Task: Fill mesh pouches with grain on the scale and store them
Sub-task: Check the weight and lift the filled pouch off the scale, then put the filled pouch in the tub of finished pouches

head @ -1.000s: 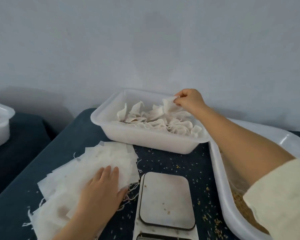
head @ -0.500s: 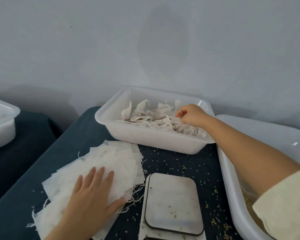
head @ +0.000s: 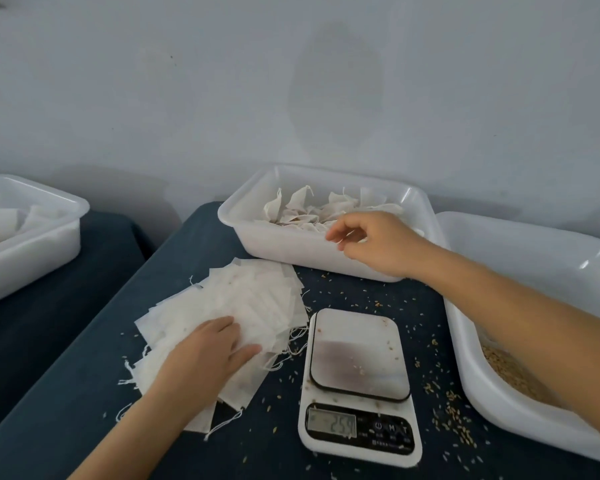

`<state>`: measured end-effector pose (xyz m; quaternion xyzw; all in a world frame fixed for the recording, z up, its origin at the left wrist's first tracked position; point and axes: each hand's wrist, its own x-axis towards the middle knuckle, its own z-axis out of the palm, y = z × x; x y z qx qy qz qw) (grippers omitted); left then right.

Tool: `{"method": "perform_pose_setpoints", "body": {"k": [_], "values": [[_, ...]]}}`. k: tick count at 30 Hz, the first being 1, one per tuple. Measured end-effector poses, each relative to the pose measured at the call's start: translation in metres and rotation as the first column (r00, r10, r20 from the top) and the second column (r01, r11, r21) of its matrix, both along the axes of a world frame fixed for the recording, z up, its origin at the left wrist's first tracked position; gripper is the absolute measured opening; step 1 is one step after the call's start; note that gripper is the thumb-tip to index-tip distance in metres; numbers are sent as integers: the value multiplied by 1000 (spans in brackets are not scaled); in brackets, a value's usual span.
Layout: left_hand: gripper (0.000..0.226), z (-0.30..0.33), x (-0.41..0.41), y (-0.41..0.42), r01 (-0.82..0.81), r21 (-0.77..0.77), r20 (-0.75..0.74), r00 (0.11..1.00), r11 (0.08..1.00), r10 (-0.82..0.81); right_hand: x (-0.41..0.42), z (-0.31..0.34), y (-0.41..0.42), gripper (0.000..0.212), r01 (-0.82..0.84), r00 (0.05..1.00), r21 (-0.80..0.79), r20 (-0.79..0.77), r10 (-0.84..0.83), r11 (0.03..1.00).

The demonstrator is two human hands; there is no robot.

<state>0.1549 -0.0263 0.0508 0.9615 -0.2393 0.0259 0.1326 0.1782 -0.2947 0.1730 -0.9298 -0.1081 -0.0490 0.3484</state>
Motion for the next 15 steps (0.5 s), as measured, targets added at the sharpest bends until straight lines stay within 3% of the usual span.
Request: {"method": "perform_pose_setpoints", "body": {"k": [3,8,12,15], "values": [[34,-5,-1,1,-21,-79,60,998,997,25,-22,-4,20,28,-35,999,-41,-30,34,999],[26,15,4,2,-79,-302,119,986,950,120,-50,-21,45,25,-56,993,53,-103,61,997],[24,45,1,-6,-169,-674,-62,983,719,174,-64,-42,56,30,0,984,157,-176,28,988],[16,59,0,-16,-218,-754,-136,975,620,177,-71,-57,66,32,97,968,322,-249,-14,942]]}}
